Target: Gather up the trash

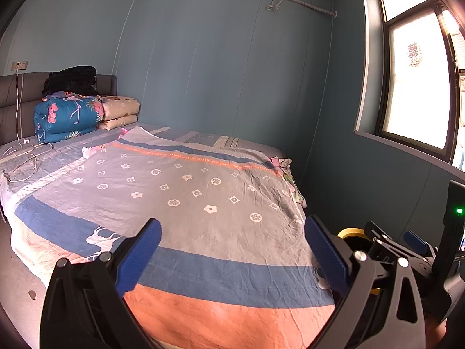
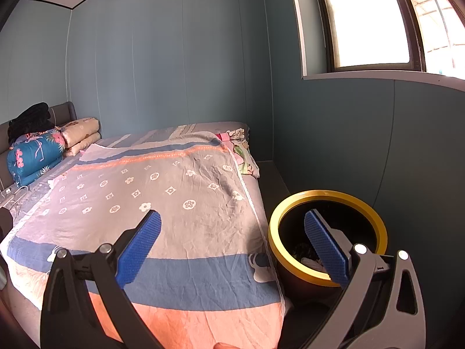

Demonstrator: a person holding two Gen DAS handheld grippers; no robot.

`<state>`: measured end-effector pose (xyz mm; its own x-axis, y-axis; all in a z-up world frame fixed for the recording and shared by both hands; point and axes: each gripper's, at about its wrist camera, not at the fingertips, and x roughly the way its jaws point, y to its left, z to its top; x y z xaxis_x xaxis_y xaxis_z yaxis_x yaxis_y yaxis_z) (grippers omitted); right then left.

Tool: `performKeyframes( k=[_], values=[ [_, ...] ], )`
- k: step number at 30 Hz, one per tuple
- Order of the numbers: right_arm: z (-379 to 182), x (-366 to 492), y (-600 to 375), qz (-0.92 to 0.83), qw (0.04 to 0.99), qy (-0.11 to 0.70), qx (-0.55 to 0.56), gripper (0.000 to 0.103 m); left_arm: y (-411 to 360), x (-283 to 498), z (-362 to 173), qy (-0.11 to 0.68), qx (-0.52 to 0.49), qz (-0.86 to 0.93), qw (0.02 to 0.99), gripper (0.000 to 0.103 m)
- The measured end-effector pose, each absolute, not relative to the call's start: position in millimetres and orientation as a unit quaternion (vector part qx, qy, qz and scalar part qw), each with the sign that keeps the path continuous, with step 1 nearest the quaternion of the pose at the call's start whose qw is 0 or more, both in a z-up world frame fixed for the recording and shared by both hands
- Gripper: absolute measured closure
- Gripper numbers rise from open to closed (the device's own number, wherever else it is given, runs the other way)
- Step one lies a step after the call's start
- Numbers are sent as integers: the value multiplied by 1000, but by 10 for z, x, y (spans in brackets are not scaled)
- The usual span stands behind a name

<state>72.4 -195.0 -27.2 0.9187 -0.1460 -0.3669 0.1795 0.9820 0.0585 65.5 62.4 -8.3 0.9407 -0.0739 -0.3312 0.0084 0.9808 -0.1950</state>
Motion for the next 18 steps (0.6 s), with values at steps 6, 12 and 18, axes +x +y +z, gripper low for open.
performKeyframes(
  k=[6,12,18],
  values=[
    [-292,732,-1953,-83,978,186,46,8,625,655,-95,173,-96,-21,980,8],
    [-317,750,-1960,-85,977,189,48,8,624,665,-105,175,-97,-23,980,8],
    [-326,757,-1962,-86,977,191,48,8,615,671,-125,178,-97,-25,979,8]
  ],
)
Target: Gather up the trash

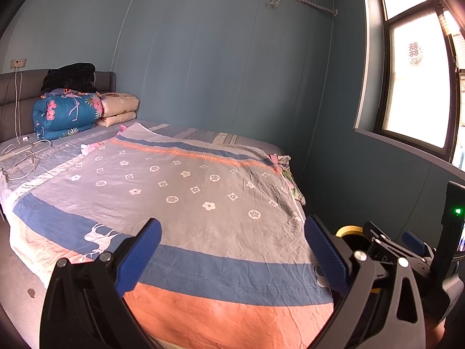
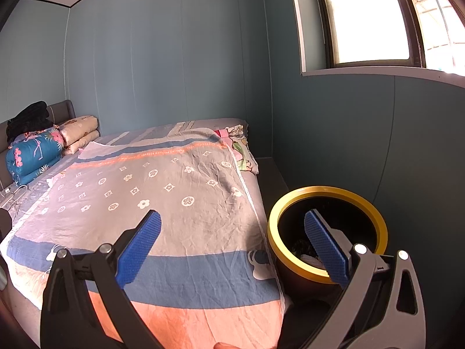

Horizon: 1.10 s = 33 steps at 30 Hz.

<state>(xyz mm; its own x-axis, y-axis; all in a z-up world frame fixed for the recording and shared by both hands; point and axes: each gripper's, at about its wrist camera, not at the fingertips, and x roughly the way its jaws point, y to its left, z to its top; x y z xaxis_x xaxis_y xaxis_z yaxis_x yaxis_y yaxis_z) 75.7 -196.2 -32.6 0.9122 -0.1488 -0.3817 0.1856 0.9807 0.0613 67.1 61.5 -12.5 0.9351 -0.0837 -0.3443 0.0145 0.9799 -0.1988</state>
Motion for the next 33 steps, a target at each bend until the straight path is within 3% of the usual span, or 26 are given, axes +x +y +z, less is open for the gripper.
performKeyframes(
  k=[33],
  values=[
    [-385,771,-1986,-89,974,202,52,8,599,697,-158,192,-107,-30,975,8]
  ],
)
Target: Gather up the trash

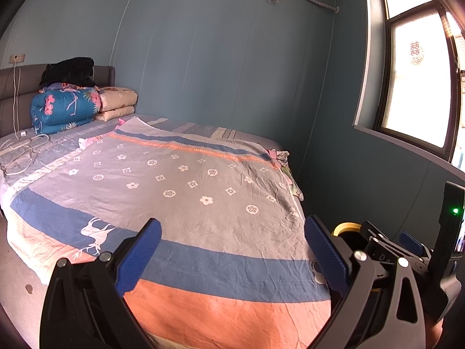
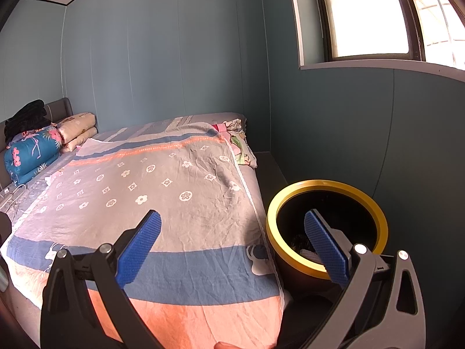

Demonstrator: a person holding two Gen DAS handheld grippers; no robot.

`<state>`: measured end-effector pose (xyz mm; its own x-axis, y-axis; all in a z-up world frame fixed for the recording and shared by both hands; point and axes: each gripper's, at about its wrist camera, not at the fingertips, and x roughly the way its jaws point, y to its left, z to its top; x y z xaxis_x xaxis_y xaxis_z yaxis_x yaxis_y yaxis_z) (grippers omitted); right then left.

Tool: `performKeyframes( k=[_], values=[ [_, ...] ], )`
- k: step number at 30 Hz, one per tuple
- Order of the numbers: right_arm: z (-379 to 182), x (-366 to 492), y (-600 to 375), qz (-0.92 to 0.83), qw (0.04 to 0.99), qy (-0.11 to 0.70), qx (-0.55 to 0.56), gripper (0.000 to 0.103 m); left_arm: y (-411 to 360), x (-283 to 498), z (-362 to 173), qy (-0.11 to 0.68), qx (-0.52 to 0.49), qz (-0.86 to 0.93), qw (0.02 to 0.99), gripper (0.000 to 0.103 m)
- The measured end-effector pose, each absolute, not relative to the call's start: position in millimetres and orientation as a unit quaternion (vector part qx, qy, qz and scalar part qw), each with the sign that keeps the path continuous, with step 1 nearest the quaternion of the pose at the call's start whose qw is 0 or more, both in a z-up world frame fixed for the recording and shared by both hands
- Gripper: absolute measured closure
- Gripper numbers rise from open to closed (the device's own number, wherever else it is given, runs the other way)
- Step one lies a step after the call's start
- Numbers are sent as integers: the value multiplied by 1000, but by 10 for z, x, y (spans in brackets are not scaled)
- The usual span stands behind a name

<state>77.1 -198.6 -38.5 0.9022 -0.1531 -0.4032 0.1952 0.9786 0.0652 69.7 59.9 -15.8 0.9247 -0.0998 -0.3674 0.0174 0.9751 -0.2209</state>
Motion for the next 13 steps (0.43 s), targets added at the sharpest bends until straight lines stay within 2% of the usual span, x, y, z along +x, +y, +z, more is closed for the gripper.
performKeyframes(
  k=[13],
  values=[
    [-400,769,-1957,-89,973,208,52,8,617,700,-155,193,-106,-35,975,8]
  ],
)
